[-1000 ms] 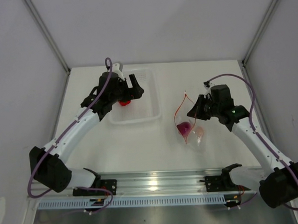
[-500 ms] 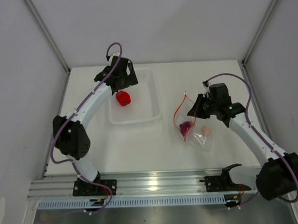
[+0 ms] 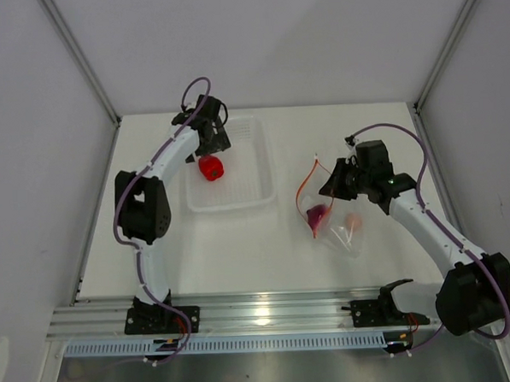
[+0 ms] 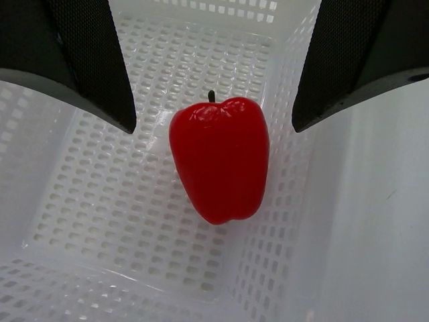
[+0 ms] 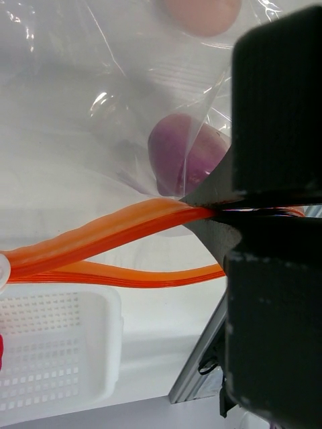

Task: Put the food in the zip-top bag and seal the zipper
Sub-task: Pick up the fake vegetable from the bin.

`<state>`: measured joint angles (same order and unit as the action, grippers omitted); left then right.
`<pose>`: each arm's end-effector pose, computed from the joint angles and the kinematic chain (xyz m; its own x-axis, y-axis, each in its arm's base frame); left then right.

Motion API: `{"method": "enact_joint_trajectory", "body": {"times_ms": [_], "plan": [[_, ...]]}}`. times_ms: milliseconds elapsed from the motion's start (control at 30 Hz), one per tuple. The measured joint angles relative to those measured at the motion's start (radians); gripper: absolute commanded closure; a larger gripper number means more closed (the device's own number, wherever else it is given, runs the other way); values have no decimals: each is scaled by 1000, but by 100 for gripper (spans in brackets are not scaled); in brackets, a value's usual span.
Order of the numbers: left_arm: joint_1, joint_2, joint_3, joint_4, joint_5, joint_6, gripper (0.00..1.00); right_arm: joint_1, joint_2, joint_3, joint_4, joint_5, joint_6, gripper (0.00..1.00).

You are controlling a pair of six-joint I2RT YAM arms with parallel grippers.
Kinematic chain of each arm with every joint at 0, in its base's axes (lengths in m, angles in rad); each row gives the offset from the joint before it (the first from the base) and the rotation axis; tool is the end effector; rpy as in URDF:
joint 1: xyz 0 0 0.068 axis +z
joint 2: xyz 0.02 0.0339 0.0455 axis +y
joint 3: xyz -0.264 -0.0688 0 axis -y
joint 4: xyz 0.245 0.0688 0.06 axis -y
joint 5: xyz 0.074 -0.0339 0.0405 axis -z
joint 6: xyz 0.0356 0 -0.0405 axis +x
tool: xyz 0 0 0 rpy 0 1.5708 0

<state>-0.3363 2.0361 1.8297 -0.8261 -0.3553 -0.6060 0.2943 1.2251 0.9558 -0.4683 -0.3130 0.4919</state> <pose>0.4247 -0.1354 0.2658 -0.7465 -0.3047 -0.5915 -0.3457 0.9372 -0.0465 0.2480 0.0866 0.2820 -0.8006 0.2269 -0.5545 -0.1315 0.8364 0.5321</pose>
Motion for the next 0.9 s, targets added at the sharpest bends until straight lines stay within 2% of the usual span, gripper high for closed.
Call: {"method": "enact_joint_trajectory", "body": {"times_ms": [900], "plan": [[6,149,54,-56,71,-101,1,0,11,-13,56,-10,0,100]]}}
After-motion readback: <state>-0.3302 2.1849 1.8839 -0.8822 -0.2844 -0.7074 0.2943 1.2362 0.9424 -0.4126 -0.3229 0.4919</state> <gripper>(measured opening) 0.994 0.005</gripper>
